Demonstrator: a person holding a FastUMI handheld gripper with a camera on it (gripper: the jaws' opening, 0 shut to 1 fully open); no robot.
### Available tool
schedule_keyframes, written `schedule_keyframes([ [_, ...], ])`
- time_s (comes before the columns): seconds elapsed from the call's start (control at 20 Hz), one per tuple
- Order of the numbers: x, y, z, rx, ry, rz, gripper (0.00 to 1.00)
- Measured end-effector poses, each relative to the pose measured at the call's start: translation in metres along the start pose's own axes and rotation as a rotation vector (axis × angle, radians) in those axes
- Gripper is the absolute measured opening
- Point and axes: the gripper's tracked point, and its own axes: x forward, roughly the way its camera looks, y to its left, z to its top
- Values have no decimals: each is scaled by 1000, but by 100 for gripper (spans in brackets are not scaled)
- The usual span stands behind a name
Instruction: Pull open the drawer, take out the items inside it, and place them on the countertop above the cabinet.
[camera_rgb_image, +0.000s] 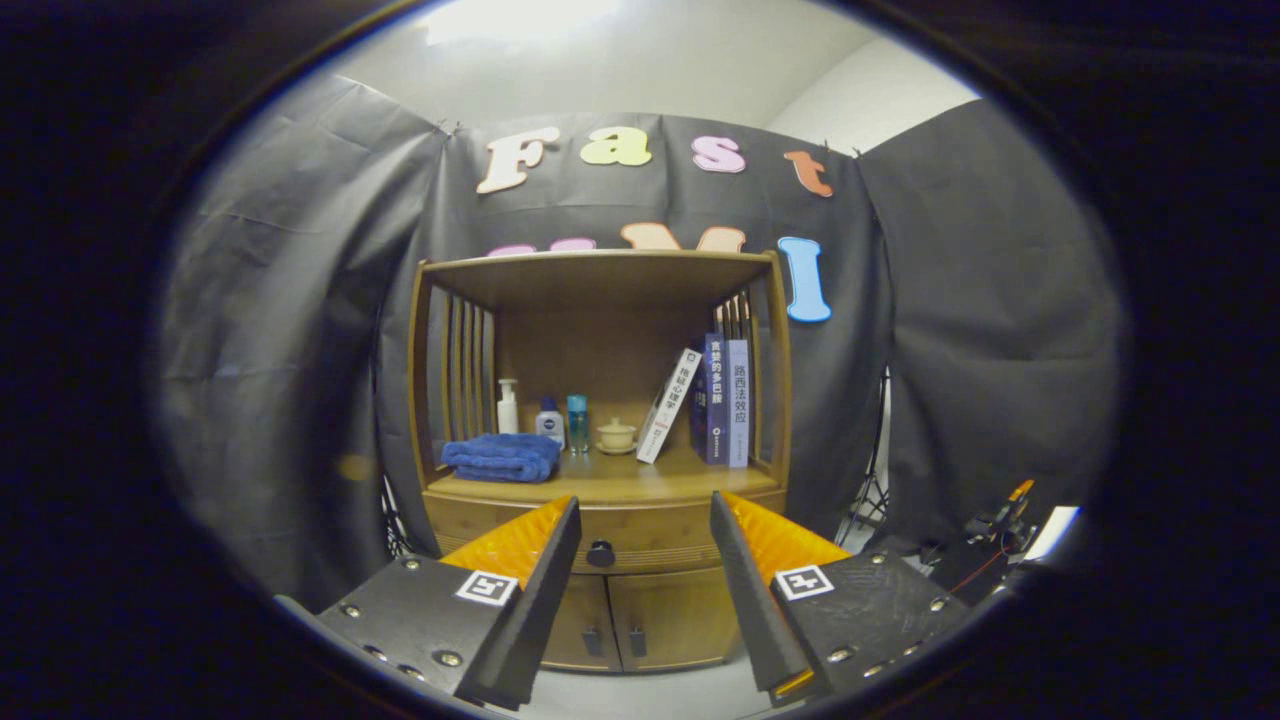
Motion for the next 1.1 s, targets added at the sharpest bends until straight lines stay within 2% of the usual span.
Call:
schedule_keyframes([
  [0.5, 5, 1, -9, 9, 23, 3, 79],
  [0.8, 27, -5, -50, 18, 122, -26, 79],
  [1.1, 58, 4, -92, 99, 131, -13, 78],
])
